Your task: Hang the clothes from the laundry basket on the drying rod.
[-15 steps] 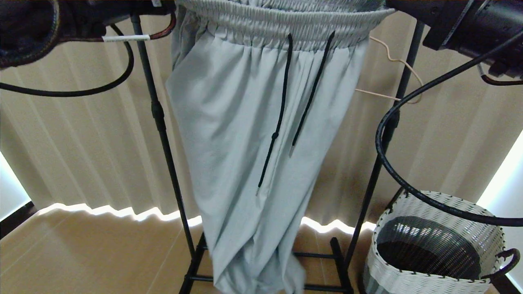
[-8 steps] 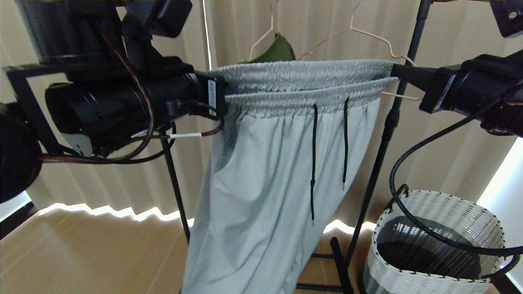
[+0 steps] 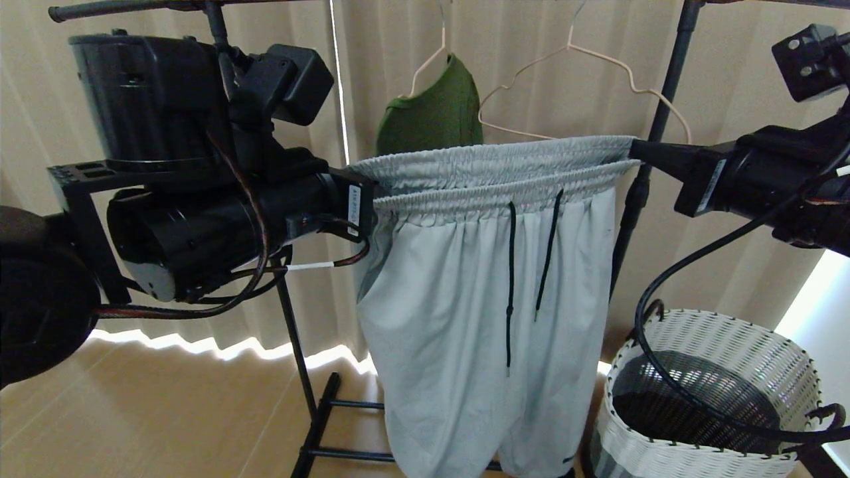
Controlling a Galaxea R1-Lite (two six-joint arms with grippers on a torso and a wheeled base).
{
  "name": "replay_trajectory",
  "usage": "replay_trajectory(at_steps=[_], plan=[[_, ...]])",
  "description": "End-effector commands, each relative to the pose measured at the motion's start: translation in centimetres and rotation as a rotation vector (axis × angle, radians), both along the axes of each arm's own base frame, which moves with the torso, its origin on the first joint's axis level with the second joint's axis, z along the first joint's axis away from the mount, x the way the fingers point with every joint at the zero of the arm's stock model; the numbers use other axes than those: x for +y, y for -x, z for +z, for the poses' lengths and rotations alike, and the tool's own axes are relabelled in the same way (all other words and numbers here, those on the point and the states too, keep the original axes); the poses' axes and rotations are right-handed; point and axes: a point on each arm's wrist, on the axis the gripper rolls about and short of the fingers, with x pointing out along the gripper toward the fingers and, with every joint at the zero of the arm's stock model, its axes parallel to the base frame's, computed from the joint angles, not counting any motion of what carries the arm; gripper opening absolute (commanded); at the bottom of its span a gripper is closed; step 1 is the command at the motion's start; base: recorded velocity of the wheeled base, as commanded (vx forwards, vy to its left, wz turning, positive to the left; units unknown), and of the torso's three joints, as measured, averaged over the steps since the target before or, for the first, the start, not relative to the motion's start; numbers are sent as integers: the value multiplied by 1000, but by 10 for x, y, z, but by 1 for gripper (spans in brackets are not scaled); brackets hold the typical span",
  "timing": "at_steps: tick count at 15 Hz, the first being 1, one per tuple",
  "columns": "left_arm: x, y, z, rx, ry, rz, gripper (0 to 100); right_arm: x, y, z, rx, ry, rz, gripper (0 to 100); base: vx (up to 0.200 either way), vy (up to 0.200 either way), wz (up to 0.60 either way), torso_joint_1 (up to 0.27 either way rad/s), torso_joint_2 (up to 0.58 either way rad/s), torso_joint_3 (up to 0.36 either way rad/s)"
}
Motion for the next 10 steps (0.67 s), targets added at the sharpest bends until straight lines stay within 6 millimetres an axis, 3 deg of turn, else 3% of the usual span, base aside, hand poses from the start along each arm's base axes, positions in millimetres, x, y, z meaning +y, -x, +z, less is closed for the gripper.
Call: replay_trajectory(at_steps=[1, 7, 9, 10], plan=[[0, 1, 0, -1, 0, 0, 0, 0, 1, 1, -5, -2, 2, 0, 0, 0, 0, 0, 0, 0], [-6, -2, -6, 9, -17, -13, 0, -11, -2, -10, 31, 12, -46, 0, 0, 0, 0, 0, 0, 0], [-21, -19, 3, -23, -5, -12, 0, -31, 1, -7, 28, 13, -118, 0, 0, 0, 0, 0, 0, 0], [-32, -36, 12, -57, 16, 20, 0, -37, 19, -1, 38, 20, -124, 0, 0, 0, 0, 0, 0, 0]])
